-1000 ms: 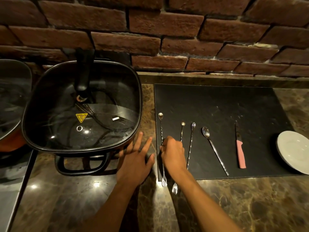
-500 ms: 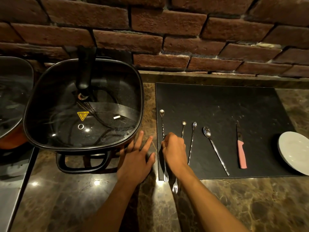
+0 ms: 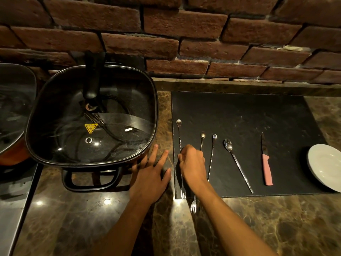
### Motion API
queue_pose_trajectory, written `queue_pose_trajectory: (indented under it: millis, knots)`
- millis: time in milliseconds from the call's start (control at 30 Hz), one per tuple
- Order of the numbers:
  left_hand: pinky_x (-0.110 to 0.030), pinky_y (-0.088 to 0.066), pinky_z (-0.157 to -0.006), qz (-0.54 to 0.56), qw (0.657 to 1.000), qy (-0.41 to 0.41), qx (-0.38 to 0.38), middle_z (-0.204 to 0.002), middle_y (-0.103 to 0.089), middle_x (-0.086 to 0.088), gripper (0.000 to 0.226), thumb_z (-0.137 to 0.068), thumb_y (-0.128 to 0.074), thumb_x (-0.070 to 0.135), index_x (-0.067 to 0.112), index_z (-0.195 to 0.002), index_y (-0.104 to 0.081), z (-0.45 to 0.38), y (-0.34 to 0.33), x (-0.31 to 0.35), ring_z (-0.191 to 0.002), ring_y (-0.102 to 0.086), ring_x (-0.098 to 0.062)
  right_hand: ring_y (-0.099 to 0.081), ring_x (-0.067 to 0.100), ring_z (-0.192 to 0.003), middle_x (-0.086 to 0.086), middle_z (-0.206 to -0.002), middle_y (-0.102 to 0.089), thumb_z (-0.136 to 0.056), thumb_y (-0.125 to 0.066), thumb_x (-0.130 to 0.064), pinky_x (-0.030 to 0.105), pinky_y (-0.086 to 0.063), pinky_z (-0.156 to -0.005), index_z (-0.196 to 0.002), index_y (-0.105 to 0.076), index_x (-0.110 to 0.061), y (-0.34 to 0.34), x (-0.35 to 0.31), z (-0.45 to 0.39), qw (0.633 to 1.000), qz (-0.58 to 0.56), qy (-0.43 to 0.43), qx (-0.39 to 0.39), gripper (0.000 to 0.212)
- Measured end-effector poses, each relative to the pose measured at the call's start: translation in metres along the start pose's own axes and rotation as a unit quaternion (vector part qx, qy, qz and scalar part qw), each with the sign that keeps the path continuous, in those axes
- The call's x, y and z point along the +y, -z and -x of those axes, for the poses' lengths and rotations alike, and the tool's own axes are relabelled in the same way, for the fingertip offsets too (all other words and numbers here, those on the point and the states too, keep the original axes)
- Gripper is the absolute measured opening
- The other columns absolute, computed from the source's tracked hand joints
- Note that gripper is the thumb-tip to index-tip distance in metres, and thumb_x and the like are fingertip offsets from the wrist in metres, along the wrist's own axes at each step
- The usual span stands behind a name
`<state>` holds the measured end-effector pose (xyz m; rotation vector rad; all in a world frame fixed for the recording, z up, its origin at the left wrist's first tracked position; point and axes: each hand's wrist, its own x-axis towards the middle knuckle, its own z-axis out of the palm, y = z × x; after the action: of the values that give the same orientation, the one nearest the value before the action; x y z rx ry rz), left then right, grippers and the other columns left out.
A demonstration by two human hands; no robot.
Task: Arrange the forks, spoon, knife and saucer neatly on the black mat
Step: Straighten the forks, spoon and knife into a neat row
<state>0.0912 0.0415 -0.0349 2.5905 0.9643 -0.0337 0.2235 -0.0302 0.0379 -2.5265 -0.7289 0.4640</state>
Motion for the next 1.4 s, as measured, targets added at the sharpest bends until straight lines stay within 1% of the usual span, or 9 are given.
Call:
queue_pose_trajectory:
  millis: [267, 433, 533, 800, 967, 1033, 1133, 1333, 1400]
  knots:
    - [-0.056, -0.022, -0.115, -0.005, 1.000, 0.001, 0.002, -0.165, 0.019, 0.016, 0.067, -0.092, -0.009, 0.068, 0.052, -0.155, 0.005, 0.001, 0.002, 0.001, -0.151, -0.019, -0.022, -0.063, 0.036, -0.089, 0.016, -0.098, -0.064, -0.095, -0.056, -0.021, 0.038, -0.049, -0.070, -0.095, -0.057, -0.005, 0.006, -0.001, 0.002, 1.000, -0.009, 0.016, -0.009, 0.016]
    - [-0.056, -0.020, -0.116, 0.001, 1.000, 0.002, -0.006, -0.161, 0.027, 0.019, 0.067, -0.091, -0.008, 0.068, 0.053, -0.154, 0.007, 0.000, 0.001, 0.000, -0.151, -0.016, -0.022, -0.062, 0.040, -0.095, 0.017, -0.101, -0.064, -0.095, -0.055, -0.020, 0.040, -0.048, -0.076, -0.098, -0.058, -0.007, 0.024, 0.019, 0.009, 0.995, -0.009, -0.070, 0.065, 0.014]
    - [-0.058, -0.020, -0.115, 0.011, 1.000, 0.003, -0.009, -0.162, 0.022, 0.018, 0.068, -0.091, -0.009, 0.069, 0.052, -0.156, 0.002, 0.000, 0.001, 0.000, -0.152, -0.017, -0.023, -0.060, 0.040, -0.099, 0.017, -0.106, -0.062, -0.093, -0.060, -0.021, 0.037, -0.045, -0.076, -0.101, -0.056, -0.005, 0.027, 0.029, 0.018, 0.993, 0.009, -0.115, 0.031, 0.018]
    - [-0.059, -0.017, -0.115, 0.010, 1.000, 0.009, -0.023, -0.166, 0.014, 0.015, 0.069, -0.092, -0.013, 0.068, 0.050, -0.158, -0.007, 0.000, 0.008, 0.004, -0.153, -0.016, -0.025, -0.061, 0.045, -0.094, 0.022, -0.098, -0.062, -0.089, -0.054, -0.004, 0.033, -0.039, -0.064, -0.091, -0.056, -0.002, 0.025, 0.033, 0.015, 0.994, 0.033, -0.109, -0.007, 0.004]
    - [-0.059, -0.020, -0.115, -0.004, 1.000, 0.007, -0.024, -0.165, 0.016, 0.014, 0.067, -0.094, -0.015, 0.066, 0.049, -0.157, -0.003, 0.001, 0.008, 0.003, -0.153, -0.016, -0.025, -0.060, 0.038, -0.085, 0.019, -0.101, -0.060, -0.090, -0.054, -0.014, 0.034, -0.047, -0.068, -0.094, -0.059, -0.004, 0.028, 0.032, 0.000, 0.994, -0.009, -0.106, -0.026, 0.013]
    - [-0.058, -0.021, -0.115, -0.007, 1.000, 0.005, -0.025, -0.165, 0.019, 0.014, 0.068, -0.092, -0.011, 0.067, 0.050, -0.157, -0.001, 0.001, 0.008, 0.003, -0.153, -0.016, -0.025, -0.061, 0.040, -0.090, 0.019, -0.103, -0.061, -0.088, -0.053, -0.016, 0.039, -0.052, -0.073, -0.096, -0.061, -0.005, 0.029, 0.029, -0.006, 0.995, -0.031, -0.094, -0.030, 0.016]
    - [-0.057, -0.023, -0.115, -0.003, 1.000, 0.003, -0.024, -0.168, 0.017, 0.014, 0.069, -0.091, -0.009, 0.068, 0.049, -0.157, 0.000, 0.001, 0.008, 0.003, -0.151, -0.018, -0.025, -0.060, 0.043, -0.094, 0.020, -0.105, -0.060, -0.087, -0.053, -0.017, 0.041, -0.053, -0.076, -0.098, -0.061, -0.005, 0.032, 0.023, -0.016, 0.996, -0.033, -0.081, -0.036, 0.019]
    - [-0.056, -0.024, -0.116, -0.003, 1.000, 0.002, -0.017, -0.168, 0.016, 0.013, 0.069, -0.091, -0.008, 0.069, 0.050, -0.156, 0.001, 0.001, 0.006, 0.002, -0.151, -0.019, -0.026, -0.061, 0.040, -0.093, 0.018, -0.107, -0.059, -0.087, -0.052, -0.017, 0.039, -0.052, -0.077, -0.099, -0.063, -0.007, 0.036, 0.023, -0.027, 0.995, -0.032, -0.085, -0.042, 0.019]
    - [-0.057, -0.023, -0.116, -0.002, 1.000, 0.003, -0.019, -0.168, 0.017, 0.014, 0.068, -0.091, -0.007, 0.070, 0.051, -0.156, 0.003, 0.000, 0.006, 0.002, -0.152, -0.018, -0.026, -0.062, 0.040, -0.090, 0.018, -0.104, -0.061, -0.088, -0.051, -0.017, 0.043, -0.054, -0.077, -0.098, -0.062, -0.008, 0.037, 0.027, -0.025, 0.996, -0.032, -0.075, -0.040, 0.018]
